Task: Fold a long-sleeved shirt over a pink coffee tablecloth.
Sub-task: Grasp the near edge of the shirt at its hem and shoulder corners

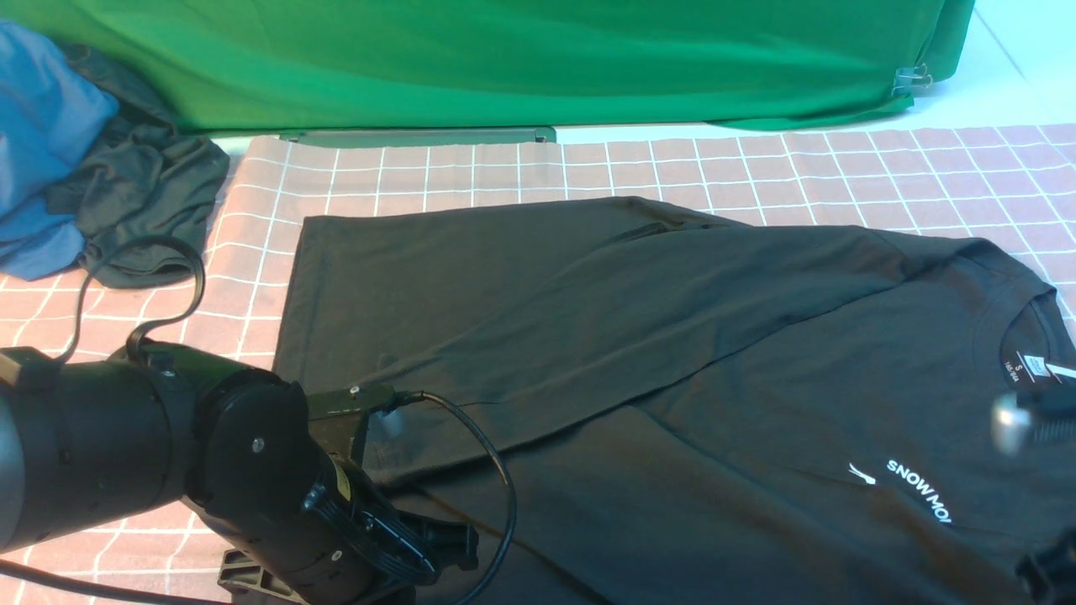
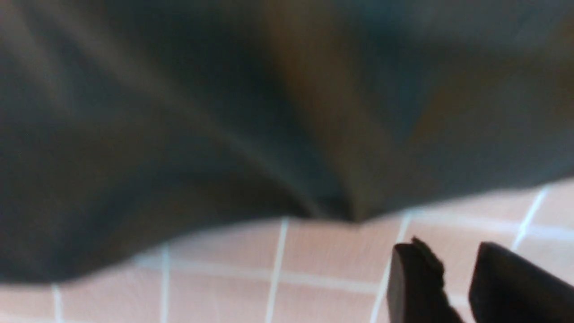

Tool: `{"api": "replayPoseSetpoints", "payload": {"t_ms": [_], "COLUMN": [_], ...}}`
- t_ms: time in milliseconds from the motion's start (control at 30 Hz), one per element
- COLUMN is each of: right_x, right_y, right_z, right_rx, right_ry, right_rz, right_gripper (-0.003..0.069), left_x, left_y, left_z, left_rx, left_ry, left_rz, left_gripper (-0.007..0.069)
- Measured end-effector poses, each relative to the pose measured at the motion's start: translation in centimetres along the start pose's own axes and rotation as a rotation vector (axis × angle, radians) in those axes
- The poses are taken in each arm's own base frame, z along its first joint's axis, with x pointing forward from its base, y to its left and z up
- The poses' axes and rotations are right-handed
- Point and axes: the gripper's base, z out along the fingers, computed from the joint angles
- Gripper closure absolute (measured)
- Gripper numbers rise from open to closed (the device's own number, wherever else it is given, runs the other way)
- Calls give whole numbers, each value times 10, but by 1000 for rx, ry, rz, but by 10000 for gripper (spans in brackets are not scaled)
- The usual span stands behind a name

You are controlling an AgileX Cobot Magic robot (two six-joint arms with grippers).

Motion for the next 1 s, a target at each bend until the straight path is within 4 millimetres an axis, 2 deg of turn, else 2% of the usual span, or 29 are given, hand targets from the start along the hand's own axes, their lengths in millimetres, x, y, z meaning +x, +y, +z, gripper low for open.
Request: {"api": "replayPoseSetpoints", "payload": {"t_ms": [100,200,233,267,333,400,500,733,800,833,867,967,1000], "right_x": [-14,-29,-33,-34,-40,-43,-47,-54,-54,-54,-54,-54,-53], "right_y": [-2,-4,-5,-5,-7,-10,-13,-16,-16,-16,-16,-17,-17], "right_z": [-15,-27,-27,-26,-14,-4,8,30,37,39,40,40,40], "right_rx": [20,44,49,50,66,94,132,155,156,156,156,156,157], "right_ry": [-78,-149,-150,-146,-92,-49,-4,70,101,114,118,126,135], "right_rz": [-6,-16,-18,-21,-39,-48,-43,-43,-51,-54,-55,-55,-55], "right_gripper": [402,335,279,260,146,80,62,85,112,151,216,502,564], "left_x": [0,1,1,1,1,1,1,1,1,1,1,0,0], "left_y": [0,0,0,0,0,0,1,0,0,0,0,0,0], "left_z": [0,0,0,0,0,0,0,0,0,0,0,0,0], "left_rx": [0,-2,-3,-3,-3,-4,-5,-4,-4,-4,-3,0,1], "left_ry": [1,6,7,7,7,8,13,9,9,9,8,1,-4], "left_rz": [1,1,1,1,4,15,21,46,47,47,47,49,50], "left_gripper": [611,611,611,611,611,611,611,611,611,611,611,611,611]}}
